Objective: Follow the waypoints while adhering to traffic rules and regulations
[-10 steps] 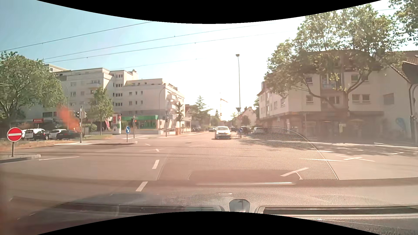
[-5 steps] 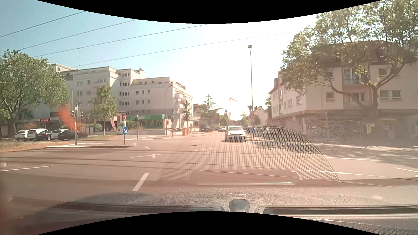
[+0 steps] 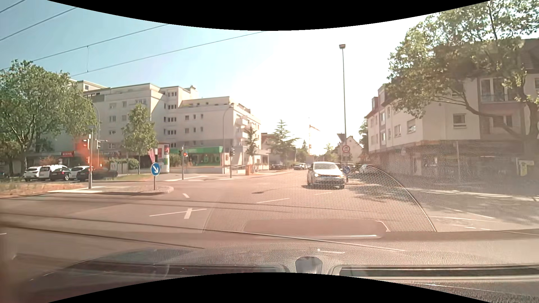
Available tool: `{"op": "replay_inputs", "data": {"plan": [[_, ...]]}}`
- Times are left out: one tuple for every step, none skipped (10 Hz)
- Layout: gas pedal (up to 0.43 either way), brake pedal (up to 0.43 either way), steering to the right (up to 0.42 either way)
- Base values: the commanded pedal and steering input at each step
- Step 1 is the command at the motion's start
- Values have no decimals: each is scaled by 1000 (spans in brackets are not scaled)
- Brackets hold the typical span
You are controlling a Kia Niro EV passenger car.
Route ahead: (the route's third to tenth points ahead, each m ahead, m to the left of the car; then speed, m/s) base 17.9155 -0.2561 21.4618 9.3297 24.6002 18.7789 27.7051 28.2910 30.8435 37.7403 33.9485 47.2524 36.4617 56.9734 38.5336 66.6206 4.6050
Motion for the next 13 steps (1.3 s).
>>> {"op": "replay_inputs", "data": {"plan": [[87, 0, -98], [87, 0, -98], [87, 0, -98], [87, 0, -98], [87, 0, -99], [87, 0, -101], [98, 0, -104], [98, 0, -105], [98, 0, -106], [98, 0, -110], [98, 0, -120], [98, 0, -132], [98, 0, -143]]}}
